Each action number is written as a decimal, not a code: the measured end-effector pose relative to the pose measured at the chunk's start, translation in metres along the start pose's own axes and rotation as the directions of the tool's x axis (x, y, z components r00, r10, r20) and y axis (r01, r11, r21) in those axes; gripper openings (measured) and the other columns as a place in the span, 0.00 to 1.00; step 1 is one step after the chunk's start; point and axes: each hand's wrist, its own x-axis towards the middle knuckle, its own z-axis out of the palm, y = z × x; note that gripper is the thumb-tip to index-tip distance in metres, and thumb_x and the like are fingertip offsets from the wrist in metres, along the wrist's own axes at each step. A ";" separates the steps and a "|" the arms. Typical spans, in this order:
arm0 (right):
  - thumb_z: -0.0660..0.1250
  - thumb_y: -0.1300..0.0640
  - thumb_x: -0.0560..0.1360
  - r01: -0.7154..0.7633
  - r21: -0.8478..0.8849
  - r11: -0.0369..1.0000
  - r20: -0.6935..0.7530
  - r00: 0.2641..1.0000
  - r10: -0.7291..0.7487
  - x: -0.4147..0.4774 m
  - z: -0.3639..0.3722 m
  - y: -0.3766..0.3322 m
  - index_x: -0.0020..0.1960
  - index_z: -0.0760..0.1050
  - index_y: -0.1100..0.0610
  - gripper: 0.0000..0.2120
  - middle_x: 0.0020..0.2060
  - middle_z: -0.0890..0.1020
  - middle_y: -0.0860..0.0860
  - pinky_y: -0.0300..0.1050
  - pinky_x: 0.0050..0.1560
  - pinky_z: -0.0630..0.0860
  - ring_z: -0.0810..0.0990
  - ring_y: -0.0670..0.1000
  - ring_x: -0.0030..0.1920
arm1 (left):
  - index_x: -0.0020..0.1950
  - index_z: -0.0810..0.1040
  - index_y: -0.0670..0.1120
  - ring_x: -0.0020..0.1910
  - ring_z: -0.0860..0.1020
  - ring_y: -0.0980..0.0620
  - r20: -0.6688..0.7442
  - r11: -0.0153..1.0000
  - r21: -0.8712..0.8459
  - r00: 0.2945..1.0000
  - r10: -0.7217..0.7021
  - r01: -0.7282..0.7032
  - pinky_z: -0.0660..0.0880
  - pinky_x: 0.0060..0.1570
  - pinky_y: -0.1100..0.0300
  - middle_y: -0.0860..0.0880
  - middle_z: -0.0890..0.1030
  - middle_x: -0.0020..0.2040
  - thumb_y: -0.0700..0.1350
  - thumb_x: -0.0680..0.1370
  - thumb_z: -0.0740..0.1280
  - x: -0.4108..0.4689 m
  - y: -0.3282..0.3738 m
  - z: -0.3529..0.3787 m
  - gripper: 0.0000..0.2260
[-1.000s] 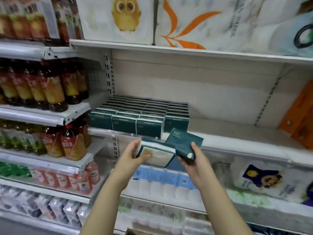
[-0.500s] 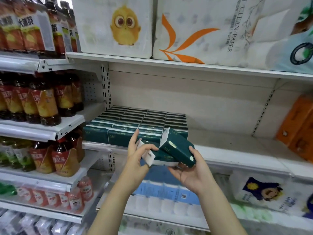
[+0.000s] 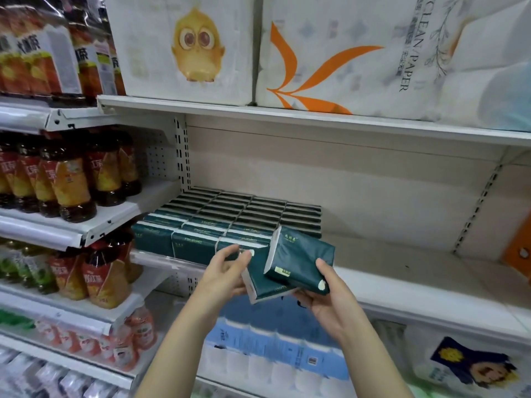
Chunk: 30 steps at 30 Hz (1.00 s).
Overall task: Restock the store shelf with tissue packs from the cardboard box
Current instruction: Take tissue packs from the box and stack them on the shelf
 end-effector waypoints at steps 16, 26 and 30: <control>0.70 0.64 0.76 0.240 -0.505 0.829 -0.067 0.947 -0.315 0.050 -0.046 -0.014 0.59 0.75 0.53 0.14 0.52 0.82 0.49 0.41 0.48 0.76 0.81 0.47 0.52 | 0.62 0.63 0.49 0.57 0.78 0.35 -0.239 0.924 -0.378 0.970 -0.038 -0.057 0.79 0.46 0.46 0.36 0.72 0.61 0.31 0.78 0.61 0.040 0.014 0.010 0.18; 0.72 0.54 0.74 0.216 -0.900 0.378 0.001 0.869 -0.495 0.079 -0.030 0.011 0.64 0.69 0.54 0.22 0.58 0.71 0.47 0.40 0.48 0.71 0.76 0.48 0.48 | 0.70 0.69 0.49 0.61 0.76 0.35 -0.086 0.884 -0.468 0.996 -0.032 -0.012 0.78 0.51 0.47 0.38 0.75 0.63 0.29 0.78 0.56 0.054 0.009 0.007 0.24; 0.73 0.55 0.74 0.212 -0.881 0.424 -0.046 0.852 -0.522 0.084 -0.030 0.014 0.71 0.63 0.54 0.30 0.57 0.74 0.50 0.38 0.43 0.70 0.75 0.44 0.44 | 0.69 0.70 0.48 0.63 0.75 0.36 -0.058 0.846 -0.533 0.998 -0.031 -0.004 0.79 0.51 0.48 0.39 0.75 0.65 0.31 0.78 0.56 0.056 0.007 0.004 0.22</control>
